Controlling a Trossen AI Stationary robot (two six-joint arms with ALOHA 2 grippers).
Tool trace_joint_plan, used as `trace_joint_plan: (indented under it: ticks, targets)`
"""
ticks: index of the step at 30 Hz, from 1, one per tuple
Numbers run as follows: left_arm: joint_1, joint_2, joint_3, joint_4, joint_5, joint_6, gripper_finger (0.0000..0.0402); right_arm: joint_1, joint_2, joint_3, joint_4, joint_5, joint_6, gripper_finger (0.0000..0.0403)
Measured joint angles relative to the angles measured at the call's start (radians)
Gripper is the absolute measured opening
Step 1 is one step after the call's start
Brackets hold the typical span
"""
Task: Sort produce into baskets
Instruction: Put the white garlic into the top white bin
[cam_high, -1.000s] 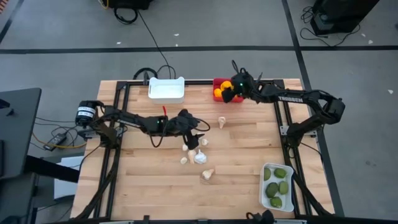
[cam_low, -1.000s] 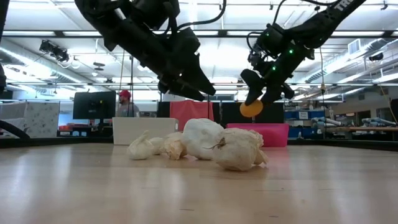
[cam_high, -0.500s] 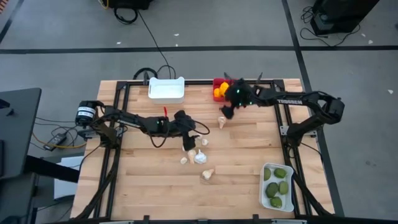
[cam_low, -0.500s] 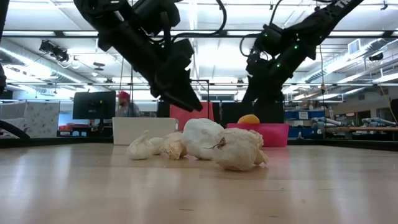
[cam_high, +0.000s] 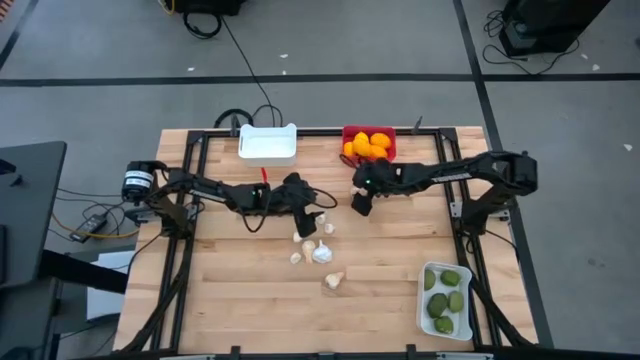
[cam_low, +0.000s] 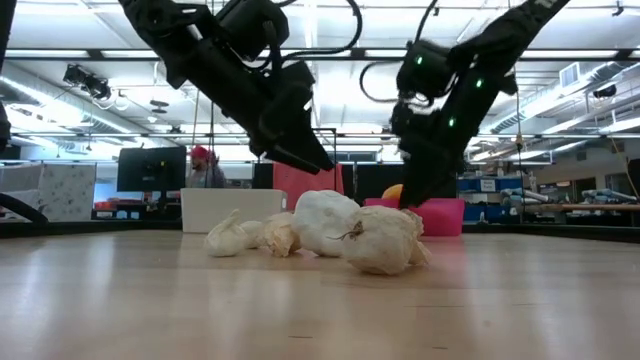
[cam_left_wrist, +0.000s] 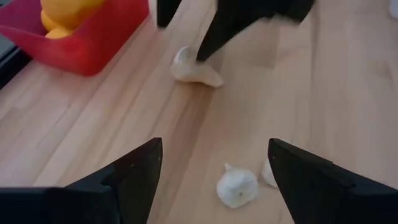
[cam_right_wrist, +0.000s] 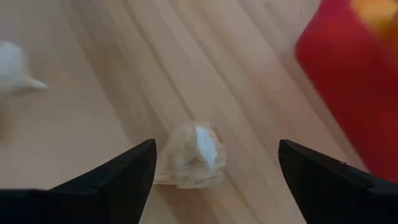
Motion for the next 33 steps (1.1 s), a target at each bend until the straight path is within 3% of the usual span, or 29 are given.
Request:
trace_joint_plan:
  ticks: [6,12,17,22,33]
  targets:
    - [-0.001,0.0,0.0,-0.009,0.002,-0.027,0.0288,0.0,0.08,0.0,0.002,-0.037,0.048,0.0317]
    - [-0.002,0.023,0.0,0.018,0.002,-0.033,0.0281,0.011,0.092,0.0,0.019,-0.086,0.061,0.0198]
    - [-0.001,0.084,0.0,0.098,0.002,-0.063,0.028,0.053,0.055,0.0,0.16,-0.133,-0.042,0.0115]
    - [-0.001,0.106,-0.001,0.161,0.002,-0.083,0.028,0.118,0.049,0.0,0.289,-0.148,-0.192,0.0121]
    - [0.01,0.106,-0.001,0.294,0.042,-0.085,0.028,0.259,0.049,0.0,0.391,0.131,-0.488,0.0136]
